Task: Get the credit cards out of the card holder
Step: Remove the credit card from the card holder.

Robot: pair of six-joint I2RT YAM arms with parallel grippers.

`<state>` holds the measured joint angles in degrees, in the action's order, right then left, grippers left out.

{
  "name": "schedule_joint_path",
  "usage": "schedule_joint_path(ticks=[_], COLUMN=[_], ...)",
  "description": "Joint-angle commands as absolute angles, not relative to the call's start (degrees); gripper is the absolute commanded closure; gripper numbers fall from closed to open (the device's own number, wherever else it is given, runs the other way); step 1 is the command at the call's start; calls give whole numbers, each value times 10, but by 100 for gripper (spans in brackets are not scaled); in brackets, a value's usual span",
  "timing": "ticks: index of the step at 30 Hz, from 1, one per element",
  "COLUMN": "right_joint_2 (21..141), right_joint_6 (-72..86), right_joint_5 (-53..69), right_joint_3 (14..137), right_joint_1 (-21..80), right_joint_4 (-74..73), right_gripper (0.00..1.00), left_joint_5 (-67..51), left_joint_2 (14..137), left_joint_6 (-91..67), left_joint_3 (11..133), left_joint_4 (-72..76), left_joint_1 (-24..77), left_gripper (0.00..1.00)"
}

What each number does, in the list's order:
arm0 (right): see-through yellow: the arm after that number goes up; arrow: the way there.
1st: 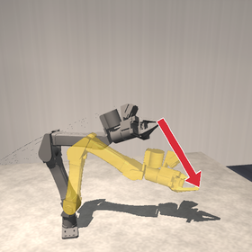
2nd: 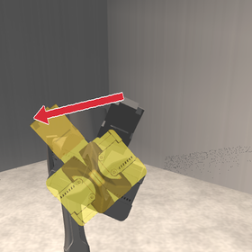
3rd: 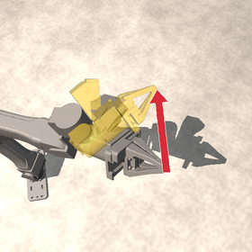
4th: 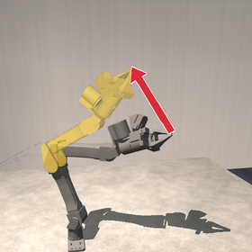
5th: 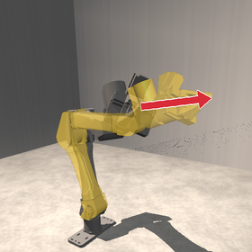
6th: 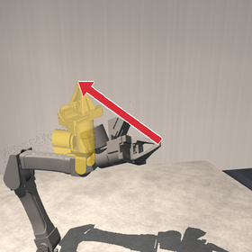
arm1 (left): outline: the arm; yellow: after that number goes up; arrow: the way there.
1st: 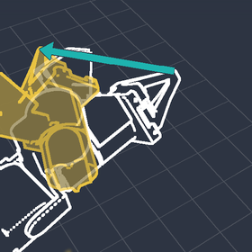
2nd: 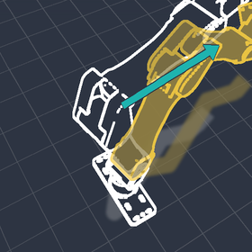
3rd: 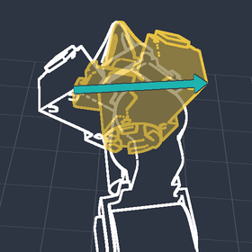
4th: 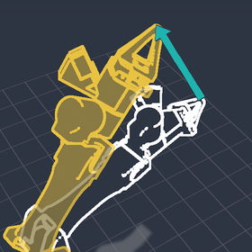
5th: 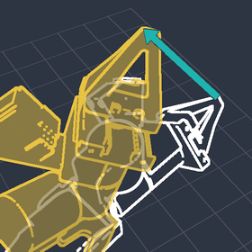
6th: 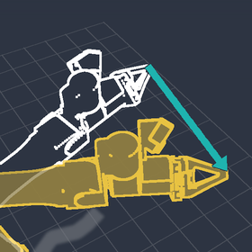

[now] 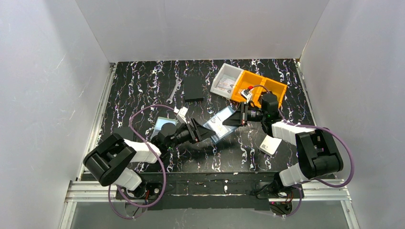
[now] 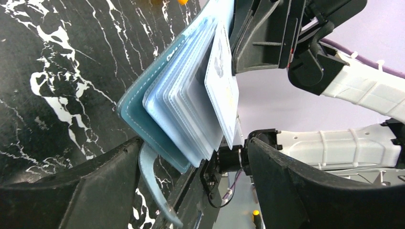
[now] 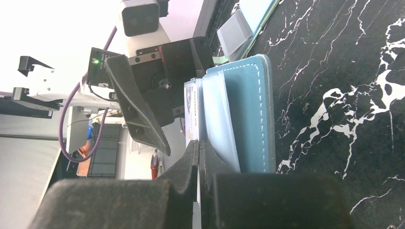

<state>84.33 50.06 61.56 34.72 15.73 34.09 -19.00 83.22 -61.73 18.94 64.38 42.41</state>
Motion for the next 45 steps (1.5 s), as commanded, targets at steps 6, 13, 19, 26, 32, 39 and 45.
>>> schedule_joint_path(ticks=[6,13,19,26,32,39,45], right_joint_2=[831,829,834,835,835,834,822], right_joint_6=[531,514,480,457,434,407,350], right_joint_5=[643,639,632,629,626,626,616], right_joint_3=[374,375,379,380,379,380,383], right_joint_1=[158,158,154,146,136,131,130], right_joint_4=[387,371,333,317,305,292,247], right_gripper=[99,99,99,99,99,99,99], left_joint_5=[-211,-236,-249,-232,-242,-257,-259], left_joint_2=[867,897,918,905,902,897,896], left_joint_6=[-654,-674,-683,-672,-671,-670,-675], left_joint_3=[227,238,230,207,195,193,185], left_joint_4=[734,774,811,815,820,822,823], left_joint_1=[416,412,409,405,402,397,387], left_gripper=[46,83,100,100,100,100,100])
